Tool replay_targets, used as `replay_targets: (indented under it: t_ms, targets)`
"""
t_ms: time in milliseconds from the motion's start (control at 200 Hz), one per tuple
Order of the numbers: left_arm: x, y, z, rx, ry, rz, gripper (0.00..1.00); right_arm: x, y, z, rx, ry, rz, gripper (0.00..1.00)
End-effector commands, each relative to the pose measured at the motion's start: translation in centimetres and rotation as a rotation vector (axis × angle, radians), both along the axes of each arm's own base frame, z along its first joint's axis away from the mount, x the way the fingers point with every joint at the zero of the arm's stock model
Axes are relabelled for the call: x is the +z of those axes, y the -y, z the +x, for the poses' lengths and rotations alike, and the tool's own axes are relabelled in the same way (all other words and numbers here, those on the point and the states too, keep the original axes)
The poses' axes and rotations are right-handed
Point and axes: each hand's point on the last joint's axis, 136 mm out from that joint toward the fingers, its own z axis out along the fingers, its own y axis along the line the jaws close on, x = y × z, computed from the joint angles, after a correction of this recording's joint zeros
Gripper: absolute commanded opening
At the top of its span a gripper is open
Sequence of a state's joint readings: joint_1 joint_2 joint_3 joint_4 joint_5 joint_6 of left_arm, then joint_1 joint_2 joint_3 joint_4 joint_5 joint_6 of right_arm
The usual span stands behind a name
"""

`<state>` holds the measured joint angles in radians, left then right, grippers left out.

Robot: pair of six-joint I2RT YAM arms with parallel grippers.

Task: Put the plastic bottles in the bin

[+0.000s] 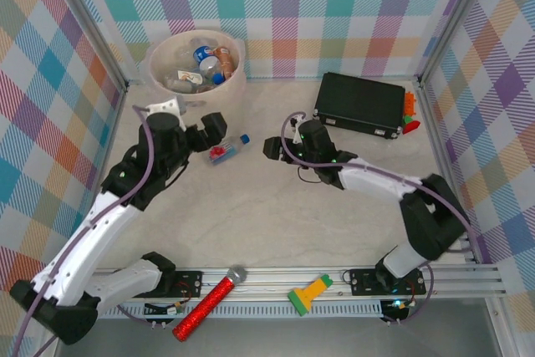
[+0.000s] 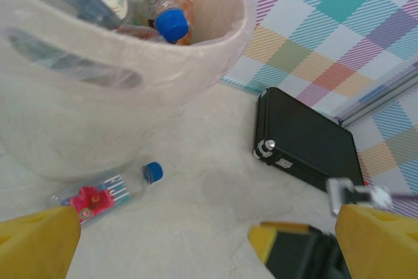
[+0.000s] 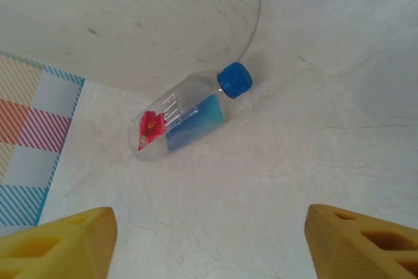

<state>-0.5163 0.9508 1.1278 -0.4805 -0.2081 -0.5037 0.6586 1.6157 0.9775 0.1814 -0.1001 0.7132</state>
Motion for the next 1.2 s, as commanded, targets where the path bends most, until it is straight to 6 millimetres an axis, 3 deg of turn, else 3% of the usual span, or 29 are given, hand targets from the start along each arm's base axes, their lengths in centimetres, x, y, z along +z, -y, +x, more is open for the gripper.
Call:
replay_targets:
  t_ms: [0, 100, 505, 970, 1195]
  targets:
    - [-0.5, -1.2, -1.4, 0.021, -0.001, 0.037, 1.0, 0.5, -3.5, 1.2, 0.036, -0.111, 0.171, 0.71]
    - [-0.5, -2.1, -2.5, 0.029, 0.001, 0.057, 1.0, -1.6, -5.1, 2.8, 0.025, -0.187, 0.213, 0.63]
    - [0.2, -4.0, -5.3, 0.03, 0.032, 0.075, 1.0, -8.2, -9.1, 7.1, -0.065, -0.374, 0.323, 0.54]
    - [-0.5, -4.3, -6.0, 0.023, 0.014, 0.085, 0.99, -10.9, -10.9, 9.5, -0.098, -0.403, 0.312, 0.54]
    - [-0.6, -4.3, -6.1, 0.02, 0.01, 0.088, 1.0, -9.8, -11.8, 8.7, -0.045, -0.386, 0.326, 0.63]
